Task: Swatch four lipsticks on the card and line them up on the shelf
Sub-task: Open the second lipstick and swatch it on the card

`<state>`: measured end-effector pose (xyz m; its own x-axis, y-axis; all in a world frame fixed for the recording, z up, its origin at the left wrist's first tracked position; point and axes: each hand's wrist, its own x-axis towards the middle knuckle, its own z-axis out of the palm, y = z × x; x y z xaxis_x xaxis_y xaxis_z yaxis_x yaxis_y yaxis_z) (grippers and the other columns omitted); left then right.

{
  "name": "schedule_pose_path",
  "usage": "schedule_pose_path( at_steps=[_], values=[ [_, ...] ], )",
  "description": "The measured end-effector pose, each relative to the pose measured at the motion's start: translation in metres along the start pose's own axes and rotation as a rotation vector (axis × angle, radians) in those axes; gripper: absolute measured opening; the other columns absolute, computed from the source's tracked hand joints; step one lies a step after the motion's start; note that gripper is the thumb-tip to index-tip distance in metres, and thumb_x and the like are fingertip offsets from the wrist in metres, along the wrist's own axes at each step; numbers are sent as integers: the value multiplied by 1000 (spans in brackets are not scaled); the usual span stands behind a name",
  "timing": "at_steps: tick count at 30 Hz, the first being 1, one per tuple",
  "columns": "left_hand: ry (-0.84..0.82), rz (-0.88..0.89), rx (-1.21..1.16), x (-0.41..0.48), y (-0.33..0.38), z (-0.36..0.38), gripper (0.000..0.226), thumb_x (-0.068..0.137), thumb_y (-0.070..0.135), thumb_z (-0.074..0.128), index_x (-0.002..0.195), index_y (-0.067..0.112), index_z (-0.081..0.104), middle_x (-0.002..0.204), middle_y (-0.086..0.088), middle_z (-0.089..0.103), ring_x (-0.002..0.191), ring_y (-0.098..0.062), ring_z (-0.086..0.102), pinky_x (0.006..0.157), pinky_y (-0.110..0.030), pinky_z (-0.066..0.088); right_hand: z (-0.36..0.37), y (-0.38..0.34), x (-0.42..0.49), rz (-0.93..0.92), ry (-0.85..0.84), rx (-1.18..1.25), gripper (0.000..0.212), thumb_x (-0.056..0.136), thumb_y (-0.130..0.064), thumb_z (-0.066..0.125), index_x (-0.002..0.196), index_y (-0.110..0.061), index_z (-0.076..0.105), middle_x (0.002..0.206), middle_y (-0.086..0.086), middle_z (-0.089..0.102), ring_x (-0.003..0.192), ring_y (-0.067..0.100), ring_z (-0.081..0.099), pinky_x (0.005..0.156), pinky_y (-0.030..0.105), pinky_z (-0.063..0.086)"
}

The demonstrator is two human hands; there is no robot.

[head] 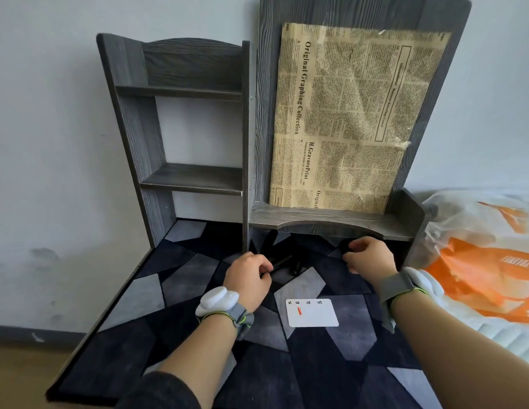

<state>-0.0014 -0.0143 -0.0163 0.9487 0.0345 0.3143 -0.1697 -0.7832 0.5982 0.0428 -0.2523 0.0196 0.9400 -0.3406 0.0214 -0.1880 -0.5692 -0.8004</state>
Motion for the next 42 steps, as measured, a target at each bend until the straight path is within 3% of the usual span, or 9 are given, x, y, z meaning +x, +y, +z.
schedule_pose_path(
  at_steps=[6, 11, 14, 20, 23, 26, 33, 39, 42],
  values=[
    [-13, -2, -21, -18, -6, 8, 13, 80, 15, 63, 84, 24, 71, 85, 6, 62, 75, -13, 61, 68, -23, 48, 22, -18, -10, -155, -168, -125, 29, 74, -8, 67, 101, -16, 65, 84, 3, 65, 82, 33, 68, 83, 47, 56],
    [-16, -19, -26, -15, -7, 10, 12, 78, 17, 64, 81, 25, 72, 78, 10, 57, 73, -12, 62, 64, -19, 42, 41, -28, -8, -273, -326, -270, 47, 80, 8, 46, 112, -18, 69, 86, 1, 59, 79, 25, 57, 87, 43, 54],
    [5, -26, -17, -14, -6, 9, 11, 76, 19, 65, 78, 27, 73, 80, 7, 65, 74, -11, 63, 65, -20, 44, 48, -33, -8, -313, -397, -320, 56, 80, 12, 36, 109, -19, 71, 70, -6, 51, 75, 24, 54, 78, 35, 52],
    [20, -38, -1, -11, -6, 11, 10, 75, 22, 65, 77, 28, 72, 80, 7, 67, 75, -10, 63, 63, -22, 45, 58, -32, -7, -389, -429, -434, 56, 81, 12, 35, 108, -20, 72, 75, -4, 52, 65, 14, 49, 53, 13, 35],
    [26, -38, 3, -10, -6, 11, 10, 75, 22, 64, 77, 28, 72, 79, 7, 67, 74, -11, 63, 62, -22, 46, 58, -28, -3, -424, -405, -495, 55, 79, 10, 40, 104, -28, 72, 96, 7, 55, 81, 20, 53, 63, 21, 40],
    [29, -39, 8, -11, -6, 12, 10, 74, 22, 64, 77, 28, 72, 78, 7, 67, 73, -11, 63, 61, -22, 45, 56, -21, -2, -470, -370, -597, 50, 80, 4, 49, 104, -34, 70, 98, 3, 42, 98, 23, 51, 81, 30, 46],
    [17, -36, 22, -14, -6, 10, 12, 76, 21, 64, 80, 28, 73, 83, 7, 68, 76, -12, 64, 63, -23, 47, 48, -18, -10, -517, -346, -725, 37, 82, -9, 56, 106, -34, 69, 97, -1, 39, 103, 24, 52, 77, 28, 44],
    [-54, -50, 32, -14, -3, 1, 13, 79, 21, 63, 81, 29, 73, 88, 8, 68, 81, -12, 64, 68, -23, 49, 39, -21, -16, -465, -273, -496, 31, 74, -6, 66, 95, -28, 71, 100, 0, 49, 93, 22, 57, 79, 29, 47],
    [-91, -58, 33, -16, -2, -3, 15, 80, 20, 62, 83, 29, 73, 89, 8, 69, 83, -12, 65, 72, -25, 50, 33, -30, -20, -350, -287, -215, 31, 64, 0, 76, 79, -25, 66, 85, 0, 65, 76, 20, 61, 76, 33, 53]
  ],
)
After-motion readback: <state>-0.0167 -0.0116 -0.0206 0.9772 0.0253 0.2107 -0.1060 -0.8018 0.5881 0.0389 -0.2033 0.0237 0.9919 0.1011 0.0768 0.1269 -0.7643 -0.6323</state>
